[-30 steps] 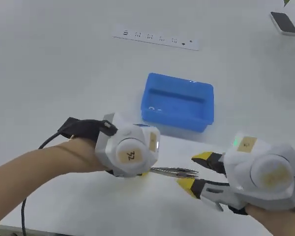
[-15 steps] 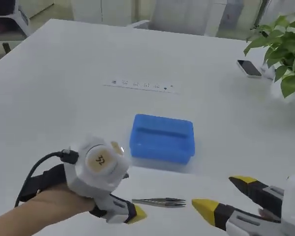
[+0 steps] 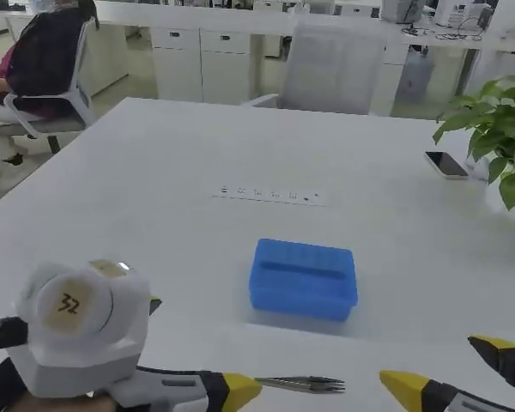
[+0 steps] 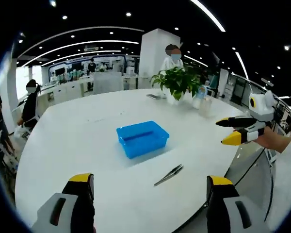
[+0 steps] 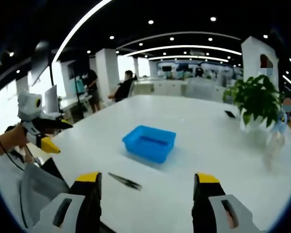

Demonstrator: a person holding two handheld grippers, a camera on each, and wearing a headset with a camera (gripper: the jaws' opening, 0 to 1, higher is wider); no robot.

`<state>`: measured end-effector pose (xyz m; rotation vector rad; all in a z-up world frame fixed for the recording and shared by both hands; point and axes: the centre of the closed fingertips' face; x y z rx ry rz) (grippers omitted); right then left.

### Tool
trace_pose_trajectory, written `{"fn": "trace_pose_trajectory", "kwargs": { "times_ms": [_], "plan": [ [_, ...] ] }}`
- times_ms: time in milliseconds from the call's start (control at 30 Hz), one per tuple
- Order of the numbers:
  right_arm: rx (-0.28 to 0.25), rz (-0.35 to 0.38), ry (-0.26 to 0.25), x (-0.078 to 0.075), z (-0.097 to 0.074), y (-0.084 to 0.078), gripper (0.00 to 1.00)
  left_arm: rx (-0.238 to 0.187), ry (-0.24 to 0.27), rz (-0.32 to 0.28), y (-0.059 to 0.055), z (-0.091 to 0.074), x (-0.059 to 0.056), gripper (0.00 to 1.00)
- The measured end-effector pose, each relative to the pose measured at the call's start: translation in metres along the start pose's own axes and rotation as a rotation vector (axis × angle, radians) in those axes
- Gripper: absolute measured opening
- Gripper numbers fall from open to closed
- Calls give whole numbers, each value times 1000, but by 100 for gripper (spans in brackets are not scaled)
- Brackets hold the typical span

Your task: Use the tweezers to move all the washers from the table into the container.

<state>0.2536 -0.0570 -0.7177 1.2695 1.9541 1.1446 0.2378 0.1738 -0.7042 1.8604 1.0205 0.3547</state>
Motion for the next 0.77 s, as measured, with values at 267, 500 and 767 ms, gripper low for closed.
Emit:
{"fn": "trace_pose_trajectory", "kwargs": {
  "times_ms": [267, 500, 767],
  "plan": [
    [8, 17, -42, -8, -8, -10, 88, -20, 75, -9, -2, -19, 7, 99],
    [11, 30, -64, -12, -8, -12, 99, -47, 102, -27, 2, -23, 5, 99],
    [6, 19, -84, -15, -8, -11, 99, -33, 131, -2, 2, -26, 9, 99]
  ]
}}
Point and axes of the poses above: the centre of the closed fingertips' face, and the gripper's own axes: z roughly forward along the fingers, x roughly to its left, y roughly out of its top, and after that the axes turned 9 degrees about -y, right-handed
